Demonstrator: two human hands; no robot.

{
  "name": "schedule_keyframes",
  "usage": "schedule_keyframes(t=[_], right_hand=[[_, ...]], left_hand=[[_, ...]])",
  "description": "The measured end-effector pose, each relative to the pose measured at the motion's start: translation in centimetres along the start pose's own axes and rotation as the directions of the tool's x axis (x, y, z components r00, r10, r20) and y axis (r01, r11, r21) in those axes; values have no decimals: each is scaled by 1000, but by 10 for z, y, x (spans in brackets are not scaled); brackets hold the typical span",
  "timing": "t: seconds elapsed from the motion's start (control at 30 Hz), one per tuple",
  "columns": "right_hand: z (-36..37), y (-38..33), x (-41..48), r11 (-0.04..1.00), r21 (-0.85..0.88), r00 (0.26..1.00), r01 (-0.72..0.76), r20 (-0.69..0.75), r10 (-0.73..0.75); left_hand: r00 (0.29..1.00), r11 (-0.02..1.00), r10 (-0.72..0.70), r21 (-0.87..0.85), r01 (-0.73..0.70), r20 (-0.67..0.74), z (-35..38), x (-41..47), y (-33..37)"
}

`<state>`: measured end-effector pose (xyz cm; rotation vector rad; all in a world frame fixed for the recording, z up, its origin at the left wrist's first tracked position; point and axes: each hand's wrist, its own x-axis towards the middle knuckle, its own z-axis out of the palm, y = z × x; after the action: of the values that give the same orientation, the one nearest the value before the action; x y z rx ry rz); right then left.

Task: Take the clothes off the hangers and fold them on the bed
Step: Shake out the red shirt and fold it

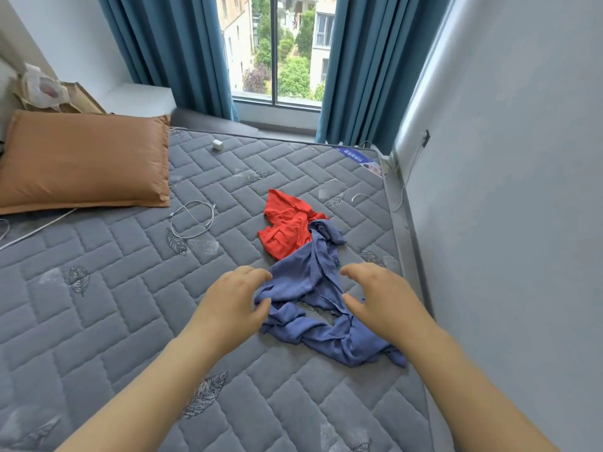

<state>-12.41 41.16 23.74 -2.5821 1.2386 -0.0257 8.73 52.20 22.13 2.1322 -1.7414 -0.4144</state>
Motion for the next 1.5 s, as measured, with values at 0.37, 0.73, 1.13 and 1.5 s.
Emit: schedule_keyframes(t=[0.37,0.73,1.13,1.5], right_hand=[[63,21,92,996,-86,984,21,179,-6],[203,64,230,995,-94,968,38,251,-13],[354,102,329,986,-147,948,85,315,-35],[415,116,385,964,-234,953,125,300,-51]], left_hand=[[991,995,-44,91,33,126,55,71,-82],[943,971,-134,231,63,304,182,164,-207],[912,946,-174,320,50,371,316,238,-278],[932,930,-159,367,31,325,358,279,-303]])
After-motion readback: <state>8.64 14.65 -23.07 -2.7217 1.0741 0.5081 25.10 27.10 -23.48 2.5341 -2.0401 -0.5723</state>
